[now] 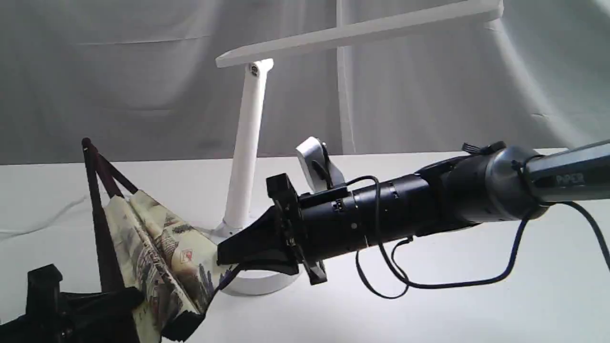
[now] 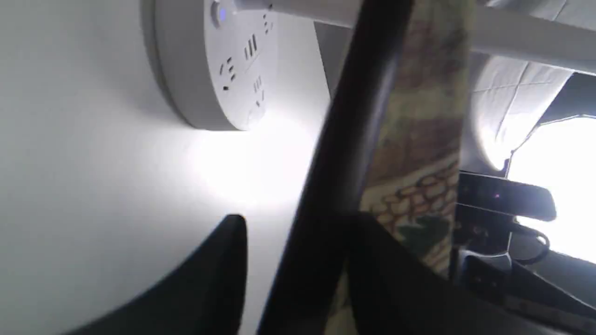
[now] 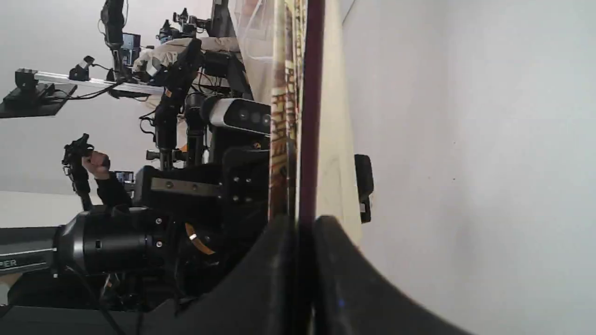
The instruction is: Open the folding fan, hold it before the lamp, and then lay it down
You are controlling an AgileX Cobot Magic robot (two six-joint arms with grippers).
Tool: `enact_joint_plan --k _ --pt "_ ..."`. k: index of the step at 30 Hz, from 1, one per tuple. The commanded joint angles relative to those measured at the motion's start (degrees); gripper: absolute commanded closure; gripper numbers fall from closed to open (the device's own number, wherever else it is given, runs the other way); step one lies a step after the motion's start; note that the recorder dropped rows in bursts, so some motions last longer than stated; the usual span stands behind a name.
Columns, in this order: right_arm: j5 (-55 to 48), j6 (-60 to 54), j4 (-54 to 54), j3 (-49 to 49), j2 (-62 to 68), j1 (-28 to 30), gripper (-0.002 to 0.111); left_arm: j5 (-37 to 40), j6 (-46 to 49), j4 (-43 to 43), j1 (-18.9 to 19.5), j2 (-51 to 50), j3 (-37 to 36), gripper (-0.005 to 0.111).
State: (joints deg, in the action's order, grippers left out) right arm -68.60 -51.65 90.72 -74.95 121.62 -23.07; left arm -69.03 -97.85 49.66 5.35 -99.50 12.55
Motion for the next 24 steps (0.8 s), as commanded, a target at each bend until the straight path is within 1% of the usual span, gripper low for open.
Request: enact_joint_plan --k 1,5,7,10,19,24 --pt "-1.4 -1.0 0.8 0.2 -0.7 0.3 0.108 -0.9 0.4 1.0 -0.3 -0.5 0.3 0.084" --pt "-1.4 -1.0 0.8 0.2 -0.7 0.3 0.108 -0.9 0.4 1.1 -0.3 -0.5 0.3 0.089" --pt "-1.4 -1.0 0.8 0.2 -0.7 0.3 0.108 -0.9 0.4 1.7 -0.3 -0.5 0.3 0.095" --pt "-1.4 -1.0 0.8 0.2 -0.7 0.3 0.108 -0.9 0.8 2.1 -0.3 -0.5 0.3 0.107" --pt "-1.4 -1.0 0.8 0.2 -0.7 0.3 0.108 -0.9 4.1 1.9 -0.3 -0.5 0.5 0.107" --pt "-1.4 -1.0 0.8 0.2 -0.7 0.3 0.108 -0.9 4.2 0.6 -0.3 -0.5 0.5 0.107"
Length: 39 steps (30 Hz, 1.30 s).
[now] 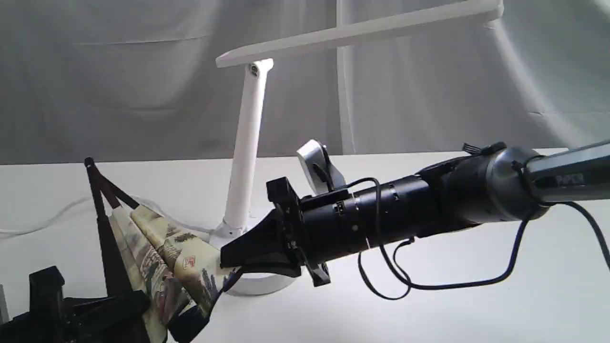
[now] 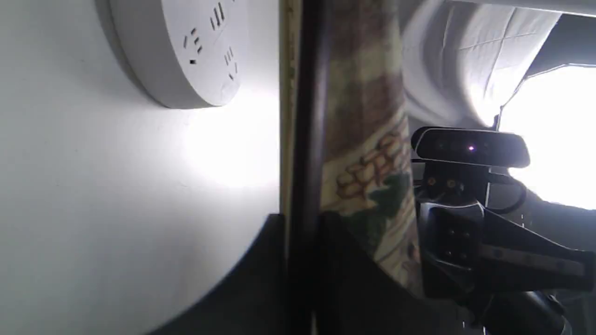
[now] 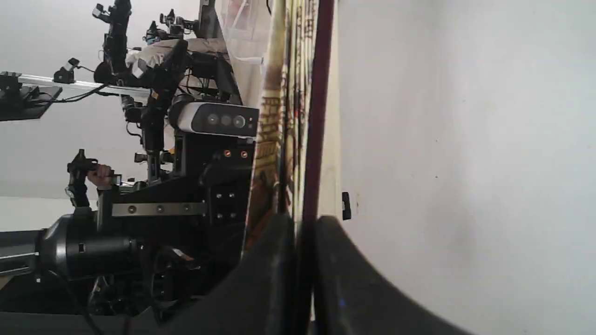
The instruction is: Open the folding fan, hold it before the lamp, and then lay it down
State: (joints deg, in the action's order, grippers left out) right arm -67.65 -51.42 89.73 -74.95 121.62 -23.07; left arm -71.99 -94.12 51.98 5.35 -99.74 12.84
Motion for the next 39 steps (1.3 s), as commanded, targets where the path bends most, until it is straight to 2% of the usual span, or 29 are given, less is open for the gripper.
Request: enact_joint_plan --k 1,8,18,22,39 --pt "-2.3 -1.2 1.8 0.2 -0.7 0.3 0.108 2.0 1.0 -1.4 -0.3 -0.3 0.5 0.107" --pt "-2.3 -1.2 1.8 0.2 -0.7 0.3 0.091 2.0 1.2 4.6 -0.3 -0.1 4.4 0.107" --pt "-2.2 -1.2 1.7 0.2 -0.4 0.3 0.071 2.0 1.6 4.5 -0.1 0.0 4.5 0.107" --pt "1.3 -1.2 0.8 0.2 0.0 0.3 0.064 2.0 1.6 5.5 0.0 0.3 4.5 0.107" --pt "4.5 -1.2 1.5 0.2 0.1 -0.5 0.062 2.0 -2.0 8.5 0.0 7.2 5.5 0.107"
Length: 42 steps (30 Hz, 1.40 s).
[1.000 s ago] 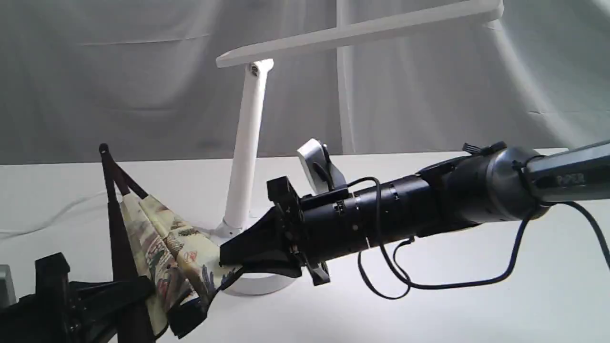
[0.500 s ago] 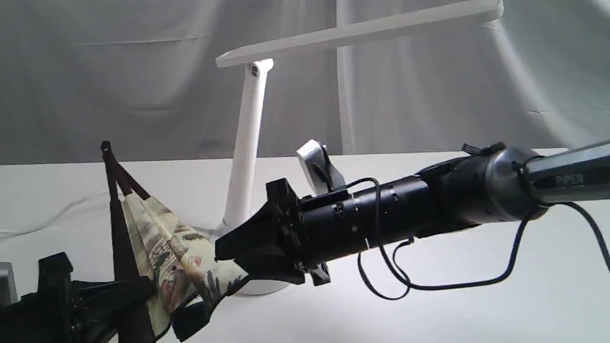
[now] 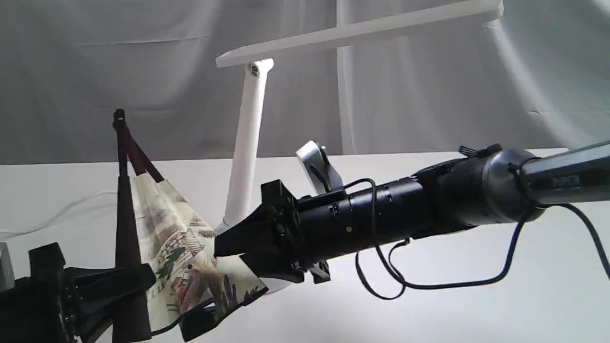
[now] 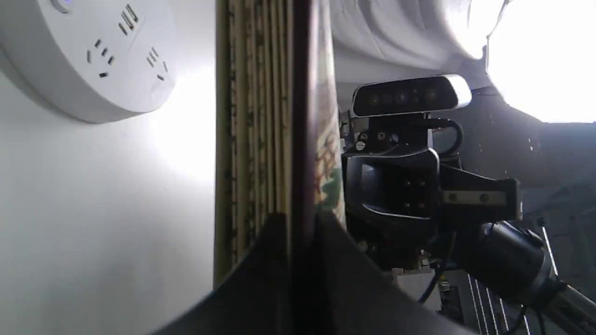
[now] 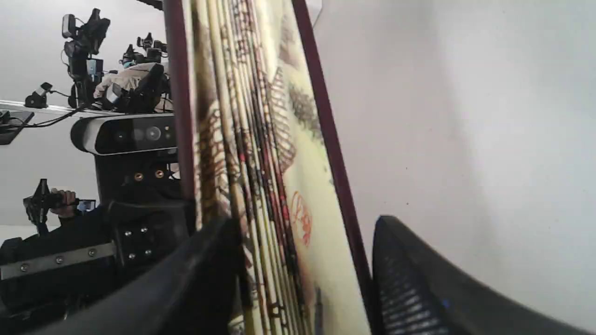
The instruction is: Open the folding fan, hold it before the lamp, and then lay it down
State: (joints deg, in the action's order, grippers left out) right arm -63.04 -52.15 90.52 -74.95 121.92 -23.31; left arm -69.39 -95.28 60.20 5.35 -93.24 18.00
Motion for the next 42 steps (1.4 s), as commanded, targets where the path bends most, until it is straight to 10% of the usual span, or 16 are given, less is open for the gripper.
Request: enact_joint_plan --k 1,24,30,42 --pt "0.0 -0.5 0.7 0.2 -0.1 -0.3 0.062 -0.6 -0.9 0.3 0.0 0.7 0.3 0.107" --pt "-6.9 -3.4 1.8 0.2 3.1 -0.7 0.083 -0.6 -1.9 3.7 0.1 2.6 0.3 0.107" --pt "-6.9 -3.5 -3.1 0.2 3.1 -0.5 0.108 -0.6 -3.6 7.8 5.0 2.6 0.3 0.107" --pt "-6.9 -3.5 -5.9 0.2 3.0 -0.5 0.108 -0.6 -9.9 20.3 12.0 2.6 0.3 0.107"
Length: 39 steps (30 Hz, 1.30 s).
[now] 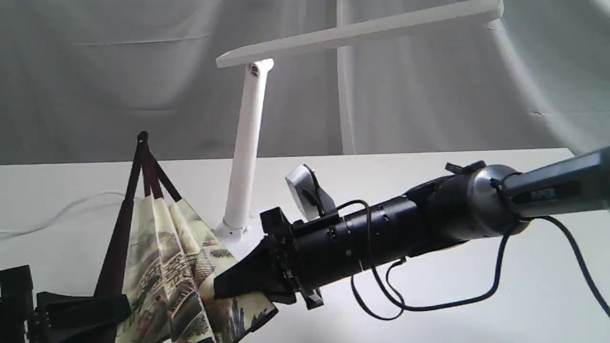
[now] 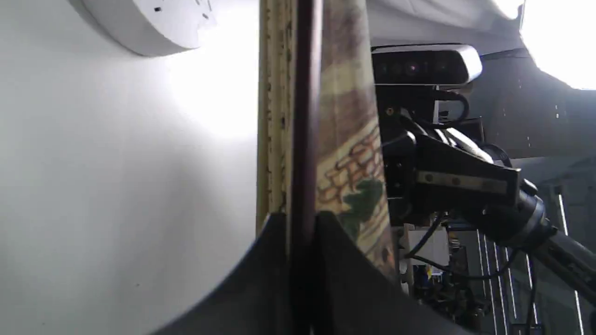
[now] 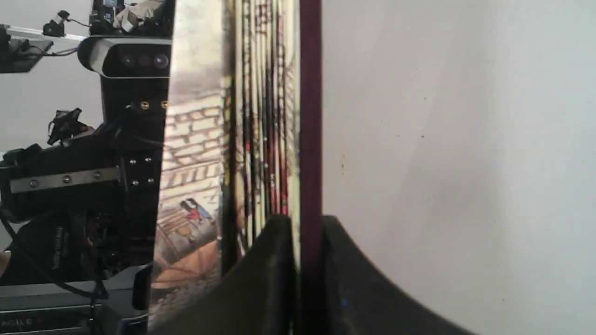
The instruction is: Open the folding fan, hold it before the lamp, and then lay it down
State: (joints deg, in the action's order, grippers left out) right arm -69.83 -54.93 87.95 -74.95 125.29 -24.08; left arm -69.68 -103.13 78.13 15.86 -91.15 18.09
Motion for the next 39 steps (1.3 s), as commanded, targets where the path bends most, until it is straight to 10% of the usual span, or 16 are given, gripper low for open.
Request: enact_joint_plan --k 1,13,39 --pt "-0.1 -0.7 -4.0 0.2 -0.4 0.3 0.108 -0.3 -3.1 3.6 2.1 0.5 0.3 0.107" --pt "-0.1 1.4 -11.6 0.2 -1.0 2.5 0.108 -0.3 -10.7 13.5 10.8 0.5 0.3 0.107" --pt "-0.1 7.4 -27.5 0.4 -8.1 1.4 0.108 -0.3 -19.3 21.8 11.2 9.9 -1.1 0.107"
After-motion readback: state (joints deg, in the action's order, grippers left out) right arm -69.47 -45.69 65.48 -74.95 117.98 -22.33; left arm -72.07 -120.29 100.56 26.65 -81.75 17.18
